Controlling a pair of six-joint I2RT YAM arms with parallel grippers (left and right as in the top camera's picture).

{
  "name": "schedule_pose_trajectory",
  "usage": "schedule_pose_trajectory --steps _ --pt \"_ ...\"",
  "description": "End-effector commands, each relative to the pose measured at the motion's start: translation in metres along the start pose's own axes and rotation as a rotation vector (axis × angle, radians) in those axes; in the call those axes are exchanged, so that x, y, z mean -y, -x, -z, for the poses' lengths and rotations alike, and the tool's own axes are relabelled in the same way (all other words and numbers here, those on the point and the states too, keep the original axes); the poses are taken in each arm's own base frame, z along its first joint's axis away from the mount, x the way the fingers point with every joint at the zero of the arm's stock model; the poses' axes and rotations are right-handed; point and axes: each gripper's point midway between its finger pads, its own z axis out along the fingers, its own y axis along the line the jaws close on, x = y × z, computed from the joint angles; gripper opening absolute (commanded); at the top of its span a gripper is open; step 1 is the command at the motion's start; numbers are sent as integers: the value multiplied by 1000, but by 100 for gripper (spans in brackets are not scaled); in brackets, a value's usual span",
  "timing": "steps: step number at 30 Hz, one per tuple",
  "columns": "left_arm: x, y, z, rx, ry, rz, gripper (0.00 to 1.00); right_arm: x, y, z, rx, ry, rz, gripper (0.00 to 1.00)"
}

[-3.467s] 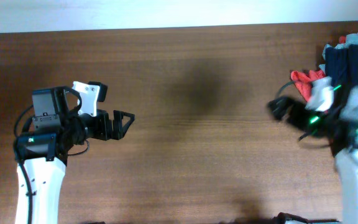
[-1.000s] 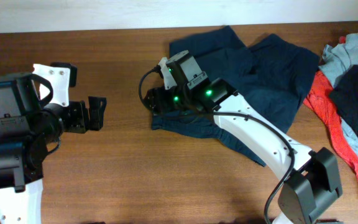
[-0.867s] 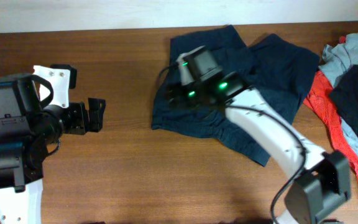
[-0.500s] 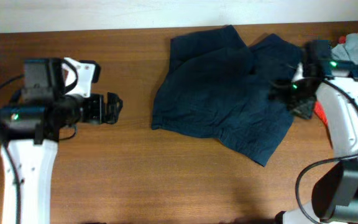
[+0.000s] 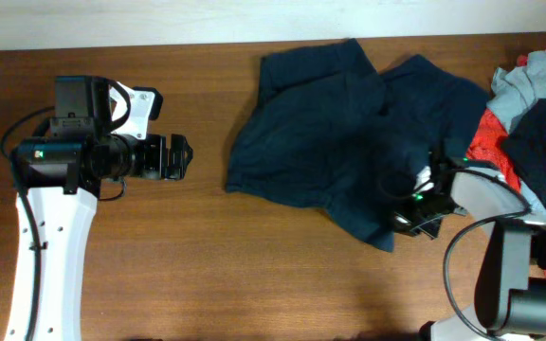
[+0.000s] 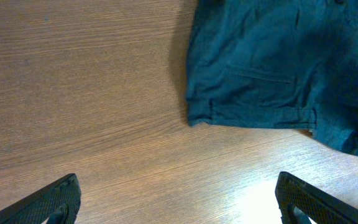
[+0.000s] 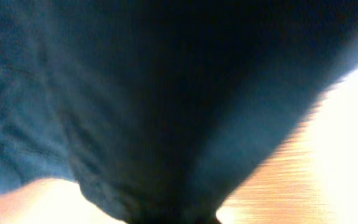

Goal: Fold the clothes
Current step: 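Drag the navy shorts left onto the table center with the right gripper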

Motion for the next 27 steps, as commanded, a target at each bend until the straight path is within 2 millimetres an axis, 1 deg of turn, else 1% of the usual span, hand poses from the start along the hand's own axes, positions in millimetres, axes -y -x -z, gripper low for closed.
schedule_pose_trajectory --steps 1,5,8,9,12,13,14,15,16,17,18,19,21,23,24,26,27 --pt "3 5 10 36 2 -4 100 -58 -34 -12 -105 143 85 4" --pt "4 12 15 58 4 -10 100 -124 -71 -35 -139 209 181 4" --pt "2 20 24 85 32 -17 100 -177 -103 -52 -130 272 265 4" --pt "0 24 29 99 48 -21 100 -204 -120 -57 -117 322 312 4" --pt "-2 32 41 126 78 -27 100 -267 -162 -60 -45 474 457 4" --pt "-2 33 43 131 79 -28 100 -279 -171 -59 -23 507 499 4" --pt "-1 34 47 135 80 -29 100 -298 -190 -57 12 568 576 4" --pt "-1 34 48 134 84 -29 100 -307 -200 -54 25 601 626 8" --pt "-2 33 48 130 91 -27 100 -313 -207 -52 34 628 673 13" --pt "-3 31 49 125 99 -26 100 -316 -210 -50 45 644 710 26" --pt "-4 29 49 117 104 -23 100 -316 -209 -48 53 646 724 32" --pt "-5 28 49 110 107 -21 100 -315 -203 -47 69 640 742 39" --pt "-4 24 48 95 105 -18 100 -308 -188 -43 92 613 744 44" --pt "-4 22 48 88 104 -16 100 -298 -166 -39 125 580 740 50" --pt "-4 21 48 85 104 -16 100 -292 -151 -34 149 559 740 53" --pt "-4 20 48 81 104 -15 100 -282 -129 -27 186 531 735 54" --pt "-4 18 48 73 103 -13 100 -267 -101 -15 239 488 701 55"
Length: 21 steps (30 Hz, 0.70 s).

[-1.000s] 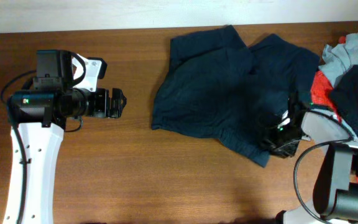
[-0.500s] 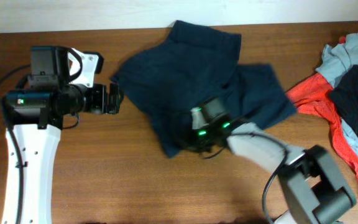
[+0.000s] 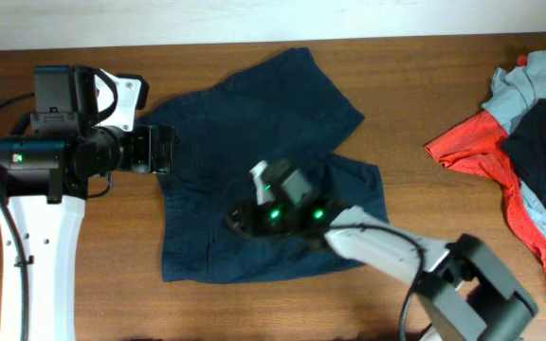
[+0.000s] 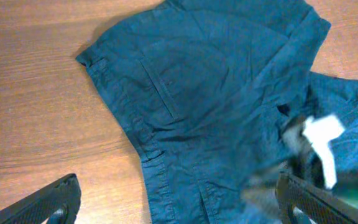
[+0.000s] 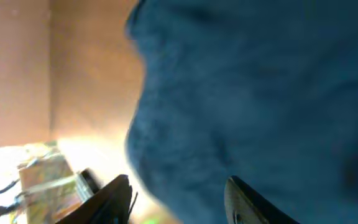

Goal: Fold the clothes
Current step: 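Drag the navy shorts left onto the table center with the right gripper, then grasp the bottom corners of the shorts with both grippers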

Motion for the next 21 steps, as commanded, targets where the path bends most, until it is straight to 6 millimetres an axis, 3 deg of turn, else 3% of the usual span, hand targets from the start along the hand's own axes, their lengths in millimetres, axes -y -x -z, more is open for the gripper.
schedule_pose_trajectory --steps 1,4,5,10,13,15,21 --pt "2 0 10 12 8 4 100 33 42 48 122 -99 41 55" --pt "2 -10 10 -27 5 11 100 84 58 93 156 -263 -33 56" --pt "2 -14 10 -45 11 19 100 111 58 115 149 -352 -73 56" --pt "-18 -24 11 -79 133 171 100 187 28 180 35 -545 -208 64" --pt "-18 -35 10 -115 140 240 100 213 11 205 10 -631 -316 68" --pt "-17 -57 3 -200 149 320 100 228 -8 223 -44 -680 -373 72" --pt "-19 -118 -46 -383 171 453 100 239 -36 227 -106 -697 -465 73"
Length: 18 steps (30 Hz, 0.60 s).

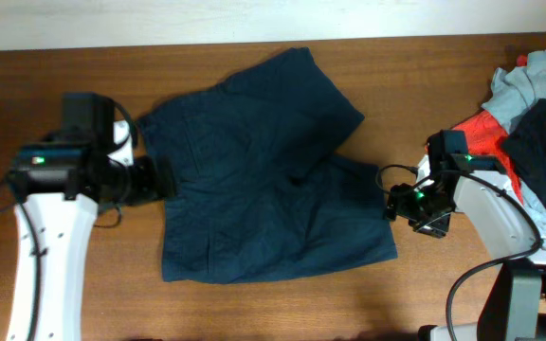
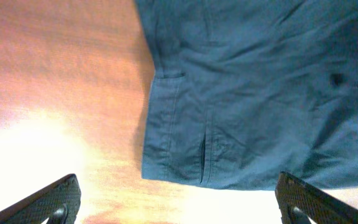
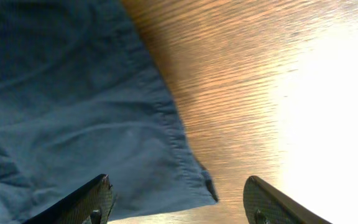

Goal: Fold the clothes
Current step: 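Grasp the bottom corners of the shorts with both grippers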

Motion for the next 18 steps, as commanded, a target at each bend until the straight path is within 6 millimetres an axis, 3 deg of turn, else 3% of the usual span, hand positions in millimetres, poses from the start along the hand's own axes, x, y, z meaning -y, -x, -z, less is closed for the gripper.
schedule_pose_trajectory --steps 1,4,11,18 --pt "-10 -36 -51 -139 36 137 100 11 -14 -7 -29 -34 4 73" --pt "-12 -63 -90 -212 22 160 100 17 -28 -20 -65 -42 -26 74" --pt "-17 -112 -119 -357 23 213 100 17 -48 -42 -109 5 -74 73" --pt "-22 -156 -159 -419 15 277 100 19 -53 -60 -93 27 -110 72"
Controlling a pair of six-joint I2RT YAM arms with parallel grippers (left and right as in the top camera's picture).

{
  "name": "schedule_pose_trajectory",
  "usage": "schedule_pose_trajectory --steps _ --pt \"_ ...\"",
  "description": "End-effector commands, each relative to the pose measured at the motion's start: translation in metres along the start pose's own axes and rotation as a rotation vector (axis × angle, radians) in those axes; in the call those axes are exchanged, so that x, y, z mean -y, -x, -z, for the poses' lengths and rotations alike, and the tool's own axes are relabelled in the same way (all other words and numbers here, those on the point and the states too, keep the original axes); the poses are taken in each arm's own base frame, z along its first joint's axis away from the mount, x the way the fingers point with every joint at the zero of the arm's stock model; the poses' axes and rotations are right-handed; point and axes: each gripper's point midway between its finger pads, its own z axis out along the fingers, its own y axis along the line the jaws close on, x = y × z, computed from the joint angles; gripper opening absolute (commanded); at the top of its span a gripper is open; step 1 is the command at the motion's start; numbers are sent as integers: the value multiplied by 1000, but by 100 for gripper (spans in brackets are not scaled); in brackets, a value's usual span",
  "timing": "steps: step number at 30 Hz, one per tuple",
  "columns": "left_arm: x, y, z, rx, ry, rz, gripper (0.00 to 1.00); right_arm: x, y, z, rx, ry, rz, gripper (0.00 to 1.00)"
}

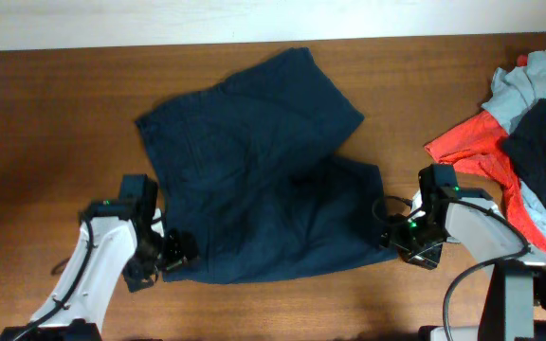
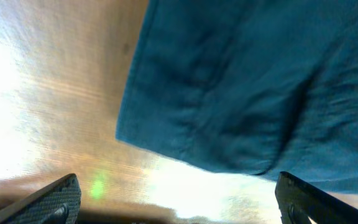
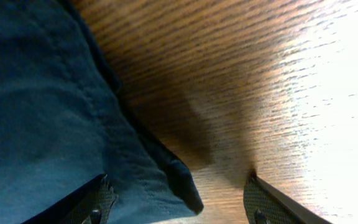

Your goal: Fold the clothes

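Dark blue shorts (image 1: pixel 263 180) lie spread on the wooden table (image 1: pixel 45 114), waistband to the left. My left gripper (image 1: pixel 173 254) sits low at their front left corner. In the left wrist view that corner (image 2: pixel 241 93) lies just ahead of the open left gripper (image 2: pixel 178 208), with bare wood between the fingers (image 2: pixel 48 199). My right gripper (image 1: pixel 394 242) is at the front right corner. In the right wrist view the hem's tip (image 3: pixel 185 193) pokes in between the fingers (image 3: pixel 95 199) of the open right gripper (image 3: pixel 179 208).
A pile of other clothes (image 1: pixel 529 123), red, grey and dark, lies at the table's right edge, close behind my right arm. The table's back edge (image 1: pixel 254 43) meets a white wall behind the shorts.
My left gripper was at the shorts' left edge near the waistband and is now down at the front left corner. The right gripper has come nearer and lower onto the front right corner. The shorts lie unchanged.
The shorts lay crumpled at the back right beside the pile, with my right gripper at them. Then they lay spread in the middle, my right arm reaching across them. Then the right arm was back at their right edge, open. Both grippers are now low at the front corners.
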Motion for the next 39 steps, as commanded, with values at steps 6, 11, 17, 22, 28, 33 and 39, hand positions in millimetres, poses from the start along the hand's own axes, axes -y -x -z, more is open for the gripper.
schedule_pose_trajectory --steps 6,11,17,22,28,33,39 --pt "1 -7 -32 3 -53 80 69 -4 0 -12 11 50 -18 68" --pt "9 11 -30 75 -89 65 22 -8 6 -11 33 69 -11 53" --pt "20 12 -20 62 -131 60 1 -21 14 -9 64 136 43 8" --pt "26 19 5 73 -130 -5 1 -30 14 -7 63 183 83 4" --pt "24 39 68 170 -48 -62 1 -54 22 53 129 235 185 4" --pt "19 31 114 226 -12 -77 4 -34 24 139 335 52 139 4" --pt "18 11 157 328 -52 -89 8 -30 -17 208 426 39 141 4"
